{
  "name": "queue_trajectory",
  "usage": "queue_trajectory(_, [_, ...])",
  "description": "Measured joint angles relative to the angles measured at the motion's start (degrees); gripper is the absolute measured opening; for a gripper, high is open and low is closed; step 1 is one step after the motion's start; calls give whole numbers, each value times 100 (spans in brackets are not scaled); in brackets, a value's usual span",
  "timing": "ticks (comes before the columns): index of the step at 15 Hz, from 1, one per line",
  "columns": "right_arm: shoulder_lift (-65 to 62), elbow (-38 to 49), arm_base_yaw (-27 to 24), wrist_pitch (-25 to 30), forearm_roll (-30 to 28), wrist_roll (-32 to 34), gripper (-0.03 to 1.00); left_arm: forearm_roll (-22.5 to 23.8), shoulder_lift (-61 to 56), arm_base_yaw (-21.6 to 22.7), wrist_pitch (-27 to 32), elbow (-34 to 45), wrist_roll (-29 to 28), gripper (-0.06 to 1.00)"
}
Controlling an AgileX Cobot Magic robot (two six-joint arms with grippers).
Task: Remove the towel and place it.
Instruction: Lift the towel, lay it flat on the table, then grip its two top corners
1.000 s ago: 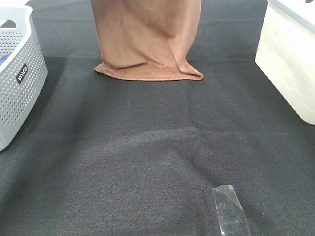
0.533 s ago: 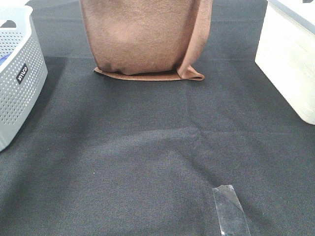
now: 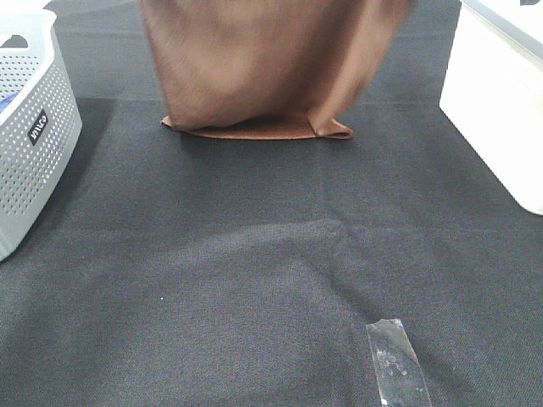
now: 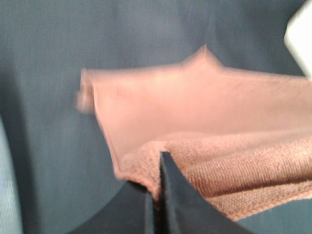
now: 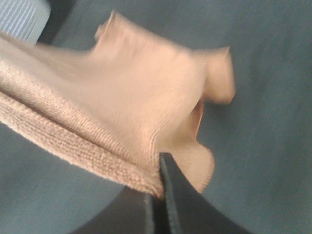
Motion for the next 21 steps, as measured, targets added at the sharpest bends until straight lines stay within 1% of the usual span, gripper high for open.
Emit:
queue_trajectory(3, [-905,1346,0,6,149,0,0,264,-985,-527,-11,1369,-252,0])
queue_trajectory(4, [-1398,1919,0,6,195,0,0,292,-1495,-825,-46,2086,-413,0])
queue_trajectory(5, [-1524,2074,0,6,201,0,0,292,-1656,-934,-52,2355,-481,0])
queue_trajectory(6, [-2332,3031,0,11,332,0,0,264,-2320,-1461,-172,3627,-848,0])
queue_trajectory(7, [-2492,3231,0,11,372,0,0,258,-2458,-1541,-201,3810,-928,0])
queue_trajectory(8, [-2492,3231,0,11,372,0,0,258,-2458,-1541,-201,3810,-928,0])
queue_trajectory(9, [-3031,3959,6,17,533,11,0,149,-3002,-1845,-309,4635,-1301,0])
queue_trajectory(10, [-3415,4521,6,34,619,46,0,-63,-3375,-1971,-384,5105,-1495,0])
queue_trajectory(11, [-3690,4847,6,29,688,109,0,-252,-3610,-1982,-430,5380,-1553,0])
queue_trajectory(12, [-3690,4847,6,29,688,109,0,-252,-3610,-1982,-430,5380,-1553,0])
queue_trajectory(13, [-4274,5535,6,29,940,304,0,-613,-4068,-1982,-516,5901,-1599,0])
queue_trajectory(17, [-5311,6600,6,23,1289,498,0,-1599,-4922,-2000,-619,6870,-1490,0])
queue_trajectory(20, [-5747,7328,6,29,1639,504,0,-2023,-5323,-2000,-716,7701,-1484,0])
queue_trajectory(21, [-5747,7328,6,29,1639,504,0,-2023,-5323,-2000,-716,7701,-1484,0])
